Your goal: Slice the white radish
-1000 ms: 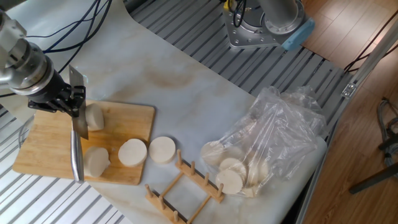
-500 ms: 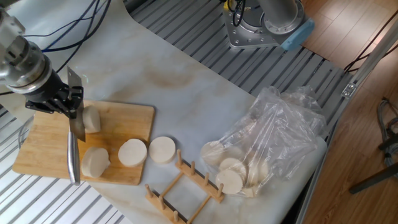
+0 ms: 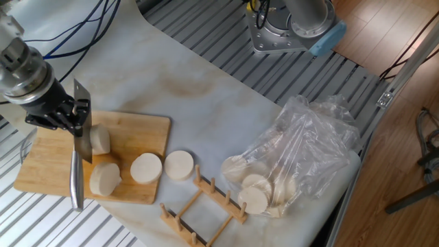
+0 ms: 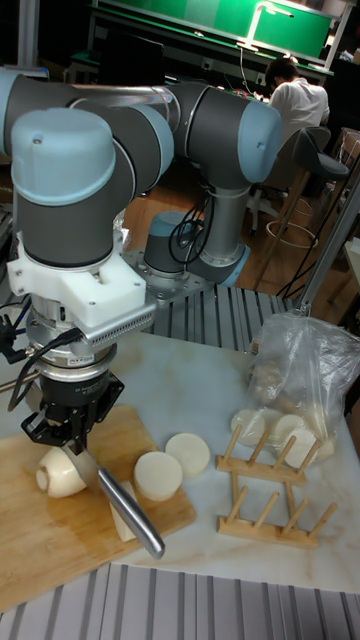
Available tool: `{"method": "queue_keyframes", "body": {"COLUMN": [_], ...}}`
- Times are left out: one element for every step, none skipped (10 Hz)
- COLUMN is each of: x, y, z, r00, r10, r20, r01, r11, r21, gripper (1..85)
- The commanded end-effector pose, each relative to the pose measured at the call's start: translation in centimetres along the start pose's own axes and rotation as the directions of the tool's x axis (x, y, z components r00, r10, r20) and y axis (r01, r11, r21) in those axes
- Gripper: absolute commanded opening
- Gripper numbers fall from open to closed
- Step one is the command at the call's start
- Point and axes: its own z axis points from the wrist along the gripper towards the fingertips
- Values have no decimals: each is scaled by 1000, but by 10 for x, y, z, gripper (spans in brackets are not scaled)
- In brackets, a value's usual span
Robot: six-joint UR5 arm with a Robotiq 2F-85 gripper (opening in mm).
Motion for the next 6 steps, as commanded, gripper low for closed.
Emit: {"method": "queue_keyframes", "body": {"x": [1, 12, 20, 24, 25, 27], "y": [-2, -1, -6, -6, -6, -7], "z": [4, 10, 11, 9, 10, 10], "r00": [1000, 1000, 1000, 1000, 999, 999], "r10": [13, 19, 13, 10, 12, 15], "r20": [23, 4, -19, -27, -36, -52], "r01": [-13, -19, -12, -9, -11, -13], "r11": [1000, 999, 999, 999, 999, 999], "r21": [12, 28, 49, 45, 49, 53], "gripper": [13, 13, 13, 13, 13, 13]}}
